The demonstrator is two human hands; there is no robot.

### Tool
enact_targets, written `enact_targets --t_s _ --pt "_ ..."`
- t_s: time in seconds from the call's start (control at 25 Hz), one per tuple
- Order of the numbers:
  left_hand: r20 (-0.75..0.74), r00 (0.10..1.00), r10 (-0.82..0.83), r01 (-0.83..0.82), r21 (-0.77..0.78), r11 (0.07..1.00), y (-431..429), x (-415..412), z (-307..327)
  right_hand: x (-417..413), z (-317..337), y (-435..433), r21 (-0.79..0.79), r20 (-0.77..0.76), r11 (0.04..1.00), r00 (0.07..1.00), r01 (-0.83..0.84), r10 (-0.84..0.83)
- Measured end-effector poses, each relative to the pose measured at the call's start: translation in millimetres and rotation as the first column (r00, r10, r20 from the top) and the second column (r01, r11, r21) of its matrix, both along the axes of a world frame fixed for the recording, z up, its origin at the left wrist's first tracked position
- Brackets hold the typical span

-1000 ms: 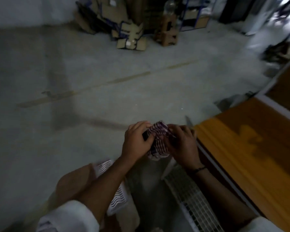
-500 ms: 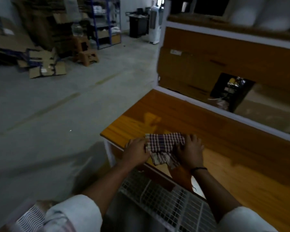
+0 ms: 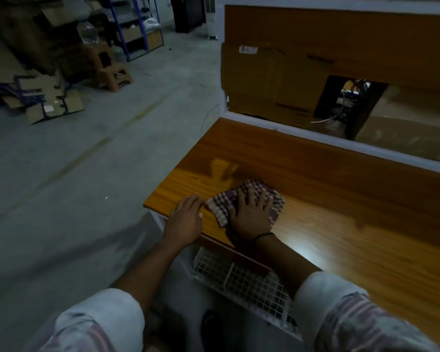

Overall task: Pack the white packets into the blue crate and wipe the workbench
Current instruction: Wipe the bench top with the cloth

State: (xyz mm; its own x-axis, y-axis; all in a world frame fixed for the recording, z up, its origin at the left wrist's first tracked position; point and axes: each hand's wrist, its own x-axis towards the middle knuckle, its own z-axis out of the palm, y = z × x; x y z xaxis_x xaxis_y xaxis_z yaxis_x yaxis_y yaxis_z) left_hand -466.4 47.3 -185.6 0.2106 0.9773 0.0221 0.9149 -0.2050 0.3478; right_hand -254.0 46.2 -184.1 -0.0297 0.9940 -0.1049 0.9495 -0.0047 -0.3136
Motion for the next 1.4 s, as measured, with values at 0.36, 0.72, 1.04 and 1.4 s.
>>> enact_targets --t_s 0.36,0.72,1.04,1.4 --pt "0.024 0.995 -0.098 0.098 0.036 0.995 86.6 -56.6 -9.4 -2.4 -9.4 40.9 0.203 -0.212 0.979 0.976 0.005 0.039" --pt "0.096 0.992 -0.088 0.078 0.104 0.992 124.0 -66.1 -21.5 -53.3 -0.1 40.2 0.166 0.175 0.961 0.965 -0.223 0.194" --pt "0.112 0.990 -0.081 0.065 0.138 0.988 123.5 -65.6 -23.6 -46.7 -3.4 86.1 0.068 0.087 0.966 0.967 -0.247 0.241" --pt "0.166 0.986 -0.011 -0.023 0.200 0.980 117.9 -64.4 -32.9 -54.0 8.3 59.2 0.045 0.104 0.874 0.872 -0.484 0.478"
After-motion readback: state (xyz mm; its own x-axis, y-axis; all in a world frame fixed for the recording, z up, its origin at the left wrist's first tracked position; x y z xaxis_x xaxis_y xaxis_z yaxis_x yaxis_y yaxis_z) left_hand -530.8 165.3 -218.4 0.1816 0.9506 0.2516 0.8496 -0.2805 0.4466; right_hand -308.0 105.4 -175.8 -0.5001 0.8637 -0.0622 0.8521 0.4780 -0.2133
